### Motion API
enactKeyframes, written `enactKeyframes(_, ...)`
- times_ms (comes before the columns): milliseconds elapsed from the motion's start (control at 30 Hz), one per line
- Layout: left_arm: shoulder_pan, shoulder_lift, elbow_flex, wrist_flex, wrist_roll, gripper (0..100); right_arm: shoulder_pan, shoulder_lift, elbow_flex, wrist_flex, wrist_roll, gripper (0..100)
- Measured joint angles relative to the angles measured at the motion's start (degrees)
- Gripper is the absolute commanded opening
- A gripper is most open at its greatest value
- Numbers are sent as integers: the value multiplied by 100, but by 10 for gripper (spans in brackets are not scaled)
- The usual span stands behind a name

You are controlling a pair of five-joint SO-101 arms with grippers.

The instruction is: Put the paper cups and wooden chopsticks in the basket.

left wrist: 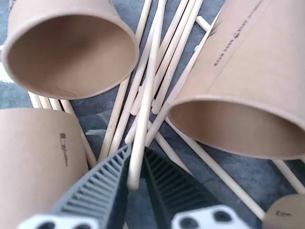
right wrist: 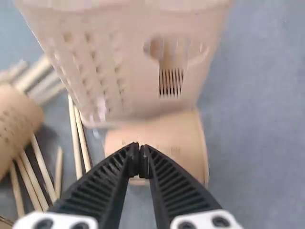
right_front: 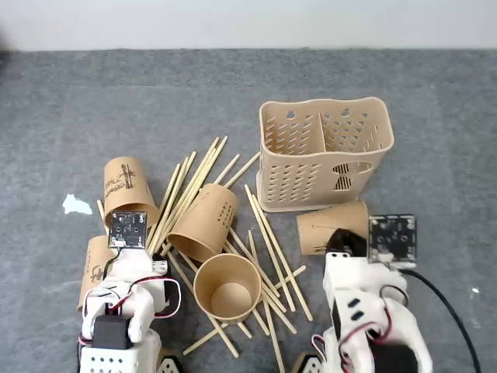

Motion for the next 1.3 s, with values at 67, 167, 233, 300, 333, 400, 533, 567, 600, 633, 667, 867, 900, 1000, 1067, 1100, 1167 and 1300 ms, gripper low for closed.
enactKeyframes(67, 0, 0, 0, 0, 0, 12, -176, 0, -211, 158, 0, 12)
enactKeyframes(167, 0, 0, 0, 0, 0, 12, -527, 97, -501, 475, -44, 12)
enactKeyframes(233, 0, 0, 0, 0, 0, 12, -738, 431, -721, 633, -255, 12)
enactKeyframes(300, 0, 0, 0, 0, 0, 12, -888, 870, -1020, 791, -466, 12)
enactKeyframes(333, 0, 0, 0, 0, 0, 12, -1020, 1116, -1196, 870, -554, 12)
enactKeyframes(400, 0, 0, 0, 0, 0, 12, -1248, 1618, -1591, 1020, -738, 12)
enactKeyframes(533, 0, 0, 0, 0, 0, 12, -1714, 2488, -2136, 1116, -941, 12)
enactKeyframes(567, 0, 0, 0, 0, 0, 12, -1881, 2637, -2171, 1116, -967, 12)
enactKeyframes(600, 0, 0, 0, 0, 0, 12, -2031, 2760, -2207, 1116, -1002, 12)
enactKeyframes(633, 0, 0, 0, 0, 0, 12, -2180, 2857, -2224, 1116, -1073, 13)
enactKeyframes(667, 0, 0, 0, 0, 0, 12, -2338, 2954, -2224, 1116, -1143, 13)
enactKeyframes(867, 0, 0, 0, 0, 0, 12, -3051, 3367, -2224, 1081, -1582, 103)
enactKeyframes(900, 0, 0, 0, 0, 0, 12, -3112, 3420, -2224, 1029, -1644, 136)
enactKeyframes(1000, 0, 0, 0, 0, 0, 12, -3165, 3622, -2224, 888, -1741, 197)
enactKeyframes(1067, 0, 0, 0, 0, 0, 12, -3244, 3815, -2224, 818, -1767, 197)
enactKeyframes(1100, 0, 0, 0, 0, 0, 12, -3305, 3903, -2224, 800, -1785, 197)
enactKeyframes(1167, 0, 0, 0, 0, 0, 12, -3481, 4035, -2224, 800, -1829, 197)
enactKeyframes(1300, 0, 0, 0, 0, 0, 12, -3938, 4475, -2215, 659, -2198, 197)
